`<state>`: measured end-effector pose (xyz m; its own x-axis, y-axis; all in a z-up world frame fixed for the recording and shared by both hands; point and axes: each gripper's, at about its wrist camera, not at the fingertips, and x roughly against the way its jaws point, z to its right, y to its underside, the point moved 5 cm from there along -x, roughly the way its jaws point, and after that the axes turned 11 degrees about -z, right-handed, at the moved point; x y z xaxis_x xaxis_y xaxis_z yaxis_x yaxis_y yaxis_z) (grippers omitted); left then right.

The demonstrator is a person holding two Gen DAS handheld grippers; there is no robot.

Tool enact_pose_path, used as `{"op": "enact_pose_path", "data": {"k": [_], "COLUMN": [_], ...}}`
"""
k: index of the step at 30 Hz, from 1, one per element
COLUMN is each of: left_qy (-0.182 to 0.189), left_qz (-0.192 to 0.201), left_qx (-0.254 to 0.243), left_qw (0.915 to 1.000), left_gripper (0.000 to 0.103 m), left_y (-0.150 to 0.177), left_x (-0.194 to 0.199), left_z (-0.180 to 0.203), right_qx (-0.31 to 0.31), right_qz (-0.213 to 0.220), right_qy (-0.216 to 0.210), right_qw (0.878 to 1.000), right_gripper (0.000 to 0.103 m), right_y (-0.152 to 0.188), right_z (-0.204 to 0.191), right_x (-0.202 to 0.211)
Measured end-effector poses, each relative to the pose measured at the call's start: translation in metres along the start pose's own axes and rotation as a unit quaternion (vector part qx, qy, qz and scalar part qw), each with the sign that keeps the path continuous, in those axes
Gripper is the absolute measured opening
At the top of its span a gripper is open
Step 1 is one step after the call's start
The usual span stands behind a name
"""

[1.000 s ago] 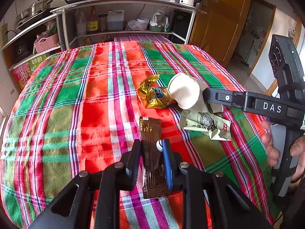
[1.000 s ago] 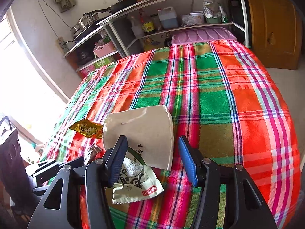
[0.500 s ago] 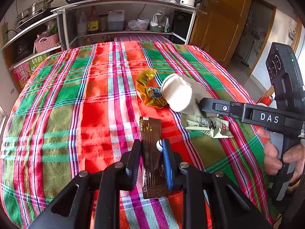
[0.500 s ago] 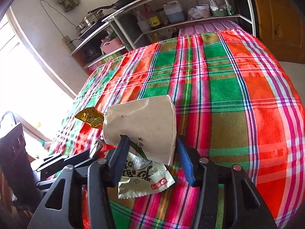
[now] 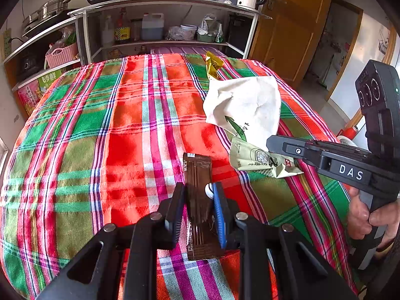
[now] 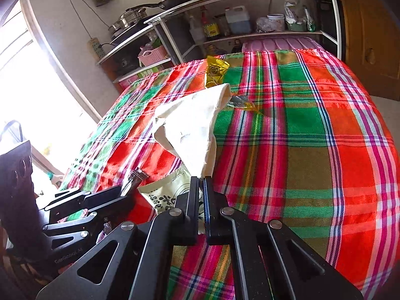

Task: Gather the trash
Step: 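Grasp the white paper bag with the right tool while the left tool holds the brown packet, then lift the white paper bag and brown packet and carry them toward the bin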

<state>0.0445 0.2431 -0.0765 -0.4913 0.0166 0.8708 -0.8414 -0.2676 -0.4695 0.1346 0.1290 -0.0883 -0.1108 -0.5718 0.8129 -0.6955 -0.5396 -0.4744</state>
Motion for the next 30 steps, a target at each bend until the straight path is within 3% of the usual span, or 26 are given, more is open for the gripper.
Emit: {"op": "enact_pose_path", "data": {"k": [30], "left_qy": [-0.005], "left_qz": [0.030], "left_qx": [-0.012], "left_qw": [0.9995], "left_gripper": [0.023], "left_y": [0.003], "left_x": [0.027], "left_z": [0.020], "right_qx": [-0.016], "right_qz": [0.082], "right_qy": [0.012], "right_qw": [0.996], "right_gripper": [0.003], "right_y": [0.034], "right_z": [0.004], "right_x": [0.076]}}
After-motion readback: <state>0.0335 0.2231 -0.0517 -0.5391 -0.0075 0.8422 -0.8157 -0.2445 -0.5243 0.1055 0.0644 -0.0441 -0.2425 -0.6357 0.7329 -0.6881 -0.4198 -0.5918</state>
